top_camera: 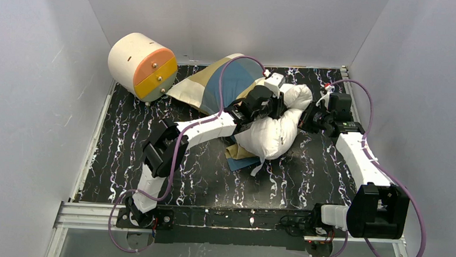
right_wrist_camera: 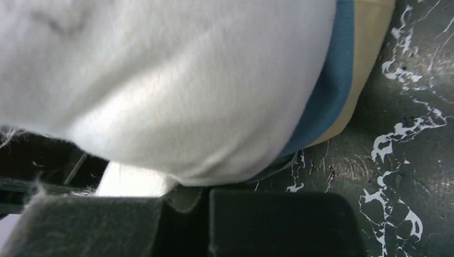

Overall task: Put the pillow into the pillowcase
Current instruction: Stuff the pillow into the pillowcase.

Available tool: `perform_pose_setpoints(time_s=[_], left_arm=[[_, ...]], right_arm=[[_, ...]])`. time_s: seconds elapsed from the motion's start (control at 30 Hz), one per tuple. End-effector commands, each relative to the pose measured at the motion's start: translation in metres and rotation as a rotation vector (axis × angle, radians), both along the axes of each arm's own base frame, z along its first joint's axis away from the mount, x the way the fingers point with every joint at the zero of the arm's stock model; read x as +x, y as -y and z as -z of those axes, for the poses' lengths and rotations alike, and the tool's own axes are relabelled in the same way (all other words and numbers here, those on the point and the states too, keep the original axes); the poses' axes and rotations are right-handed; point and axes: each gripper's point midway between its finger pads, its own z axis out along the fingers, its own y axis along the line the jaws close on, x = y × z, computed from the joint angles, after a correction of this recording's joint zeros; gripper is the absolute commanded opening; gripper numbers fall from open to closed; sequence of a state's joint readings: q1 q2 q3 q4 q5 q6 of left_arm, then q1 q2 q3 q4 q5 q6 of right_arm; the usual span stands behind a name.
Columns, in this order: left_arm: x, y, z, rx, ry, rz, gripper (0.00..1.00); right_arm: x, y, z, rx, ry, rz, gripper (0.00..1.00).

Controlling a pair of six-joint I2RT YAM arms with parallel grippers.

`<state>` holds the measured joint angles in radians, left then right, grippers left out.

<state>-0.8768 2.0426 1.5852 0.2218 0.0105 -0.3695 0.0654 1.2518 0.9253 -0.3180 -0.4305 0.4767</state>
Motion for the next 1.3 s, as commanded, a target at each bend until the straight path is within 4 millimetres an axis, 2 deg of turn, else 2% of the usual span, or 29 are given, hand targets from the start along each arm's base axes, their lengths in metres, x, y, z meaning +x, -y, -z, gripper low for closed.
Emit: perform_pose_setpoints(time_s=[0.0,0.1,0.17,0.23,0.3,0.4,0.5,0.67,0.73,0.8,0.9,0.93,0.97,1.03,1.1,1.13,1.23,1.27], left_arm=[[-0.040,-0.098,0.202,0.602,-0.306,-0.166,0.16],[-0.037,-0.120,0.218,0.701,-0.309,-0.238,0.16],[-0.037,-0.137,0.226,0.753,-0.317,-0.286,0.16],[-0.034,-0.154,0.231,0.784,-0.330,-0.336,0.15],[-0.032,-0.170,0.233,0.792,-0.349,-0.381,0.14],[-0.021,-0.191,0.226,0.801,-0.347,-0.440,0.13],[-0.007,-0.207,0.214,0.815,-0.329,-0.486,0.10],[0.015,-0.229,0.180,0.889,-0.204,-0.544,0.05],[0.019,-0.230,0.176,0.905,-0.177,-0.544,0.03],[0.015,-0.215,0.177,0.869,-0.184,-0.500,0.02],[-0.019,-0.158,0.164,0.788,-0.105,-0.362,0.02],[-0.034,-0.141,0.160,0.762,-0.083,-0.332,0.03],[-0.048,-0.131,0.165,0.729,-0.113,-0.306,0.03],[-0.069,-0.117,0.172,0.631,-0.224,-0.257,0.06],[-0.078,-0.104,0.137,0.490,-0.232,-0.218,0.16],[-0.081,-0.098,0.112,0.417,-0.219,-0.192,0.26],[-0.088,-0.076,0.022,0.245,-0.133,-0.064,0.59],[-0.090,-0.072,-0.004,0.209,-0.110,-0.031,0.65]], right_arm=[[0.023,-0.033,-0.207,0.196,0.647,-0.132,0.01],[0.018,-0.021,-0.230,0.138,0.741,-0.074,0.01],[0.019,-0.005,-0.236,0.081,0.744,0.030,0.01],[0.017,0.013,-0.231,0.035,0.714,0.133,0.01],[0.008,0.021,-0.224,0.027,0.742,0.181,0.01],[-0.005,0.025,-0.212,0.041,0.732,0.206,0.01],[-0.006,0.024,-0.201,0.067,0.698,0.215,0.01],[-0.004,0.016,-0.210,0.127,0.722,0.188,0.01],[-0.007,0.009,-0.225,0.160,0.762,0.149,0.01],[-0.010,0.001,-0.245,0.214,0.822,0.109,0.01],[-0.008,-0.014,-0.275,0.287,0.908,0.008,0.01],[-0.003,-0.019,-0.278,0.303,0.906,-0.019,0.01],[0.002,-0.024,-0.279,0.310,0.899,-0.052,0.01],[0.013,-0.031,-0.266,0.287,0.838,-0.102,0.01],[0.019,-0.029,-0.241,0.220,0.771,-0.109,0.01],[0.019,-0.028,-0.228,0.190,0.753,-0.110,0.01],[0.017,-0.023,-0.199,0.141,0.724,-0.099,0.01],[0.018,-0.021,-0.194,0.123,0.720,-0.095,0.01]])
